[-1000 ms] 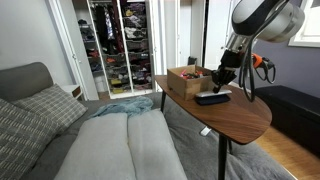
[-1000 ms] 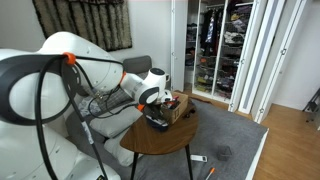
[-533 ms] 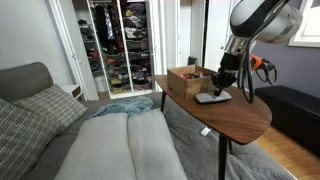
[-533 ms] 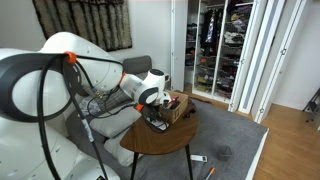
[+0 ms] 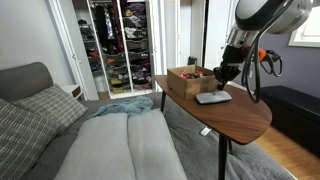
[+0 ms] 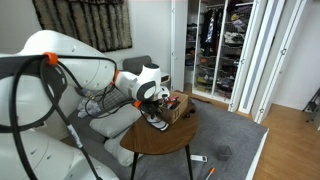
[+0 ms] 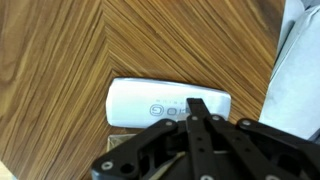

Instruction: Close the white case

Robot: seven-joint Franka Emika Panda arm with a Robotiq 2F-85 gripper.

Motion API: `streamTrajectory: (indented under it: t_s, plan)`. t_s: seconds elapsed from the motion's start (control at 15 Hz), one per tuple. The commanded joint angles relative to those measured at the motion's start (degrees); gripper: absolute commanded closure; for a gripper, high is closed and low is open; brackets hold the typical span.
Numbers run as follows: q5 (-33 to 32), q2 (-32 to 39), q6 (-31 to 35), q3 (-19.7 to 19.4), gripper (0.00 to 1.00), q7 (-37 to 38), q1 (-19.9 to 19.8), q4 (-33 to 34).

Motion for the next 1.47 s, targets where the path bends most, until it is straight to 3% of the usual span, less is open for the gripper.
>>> streamTrajectory:
  t_s: [0.0,0.73,1.27,1.4]
  plan:
    - [-2.09,-6.11,-5.53,1.44,0.73,2.87,-1.14,-0.09]
    - [-2.79,-16.99,-25.45,4.58,0.02,5.41,-1.16,5.86]
    - [-5.49,-21.96,-30.25,6.86,0.00,10.49,-1.96,7.29]
    - [-4.16,-20.34,-28.52,5.89,0.00,8.93,-0.84,7.12]
